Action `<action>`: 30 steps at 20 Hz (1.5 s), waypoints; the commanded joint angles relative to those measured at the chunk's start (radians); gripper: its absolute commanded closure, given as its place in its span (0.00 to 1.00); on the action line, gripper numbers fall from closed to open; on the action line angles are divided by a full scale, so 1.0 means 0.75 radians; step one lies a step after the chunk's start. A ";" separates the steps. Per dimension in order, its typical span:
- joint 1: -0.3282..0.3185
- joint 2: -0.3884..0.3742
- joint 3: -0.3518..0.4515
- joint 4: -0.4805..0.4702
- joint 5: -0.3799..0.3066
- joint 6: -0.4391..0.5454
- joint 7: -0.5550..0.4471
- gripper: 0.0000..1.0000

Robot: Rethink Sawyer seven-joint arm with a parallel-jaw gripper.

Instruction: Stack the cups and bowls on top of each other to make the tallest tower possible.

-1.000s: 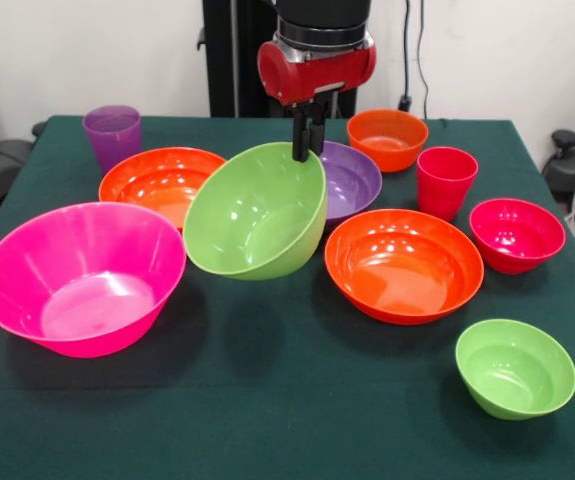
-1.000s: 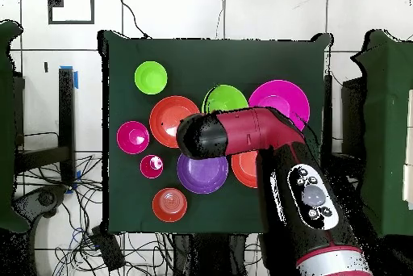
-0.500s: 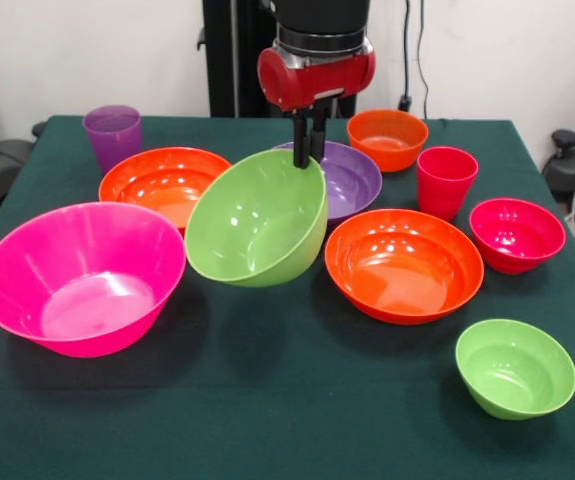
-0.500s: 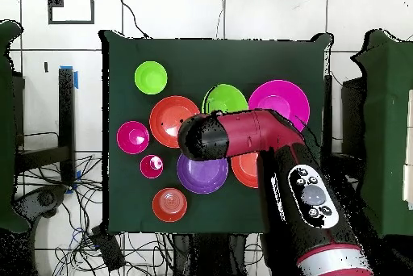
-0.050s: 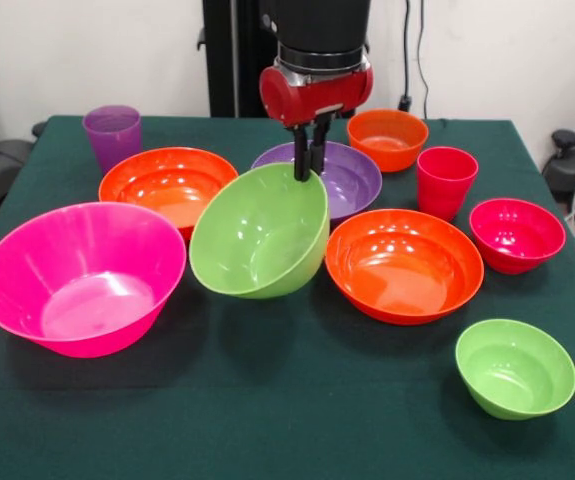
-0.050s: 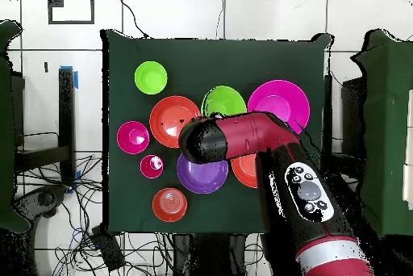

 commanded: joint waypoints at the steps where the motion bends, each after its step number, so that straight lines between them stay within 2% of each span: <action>1: -0.018 0.026 0.020 0.048 -0.069 -0.068 0.035 0.00; 6: -0.055 0.013 0.054 0.083 -0.036 -0.062 0.012 0.00; 15: -0.069 0.023 0.058 0.090 -0.027 -0.056 0.034 0.00; 18: -0.085 -0.014 0.068 0.105 -0.002 -0.027 0.031 0.00; 23: -0.204 -0.142 0.143 0.127 0.075 0.159 -0.148 0.00; 26: -0.243 -0.126 0.156 0.071 0.036 0.205 -0.224 0.00; 30: -0.315 -0.064 0.199 0.024 -0.035 0.196 -0.297 0.00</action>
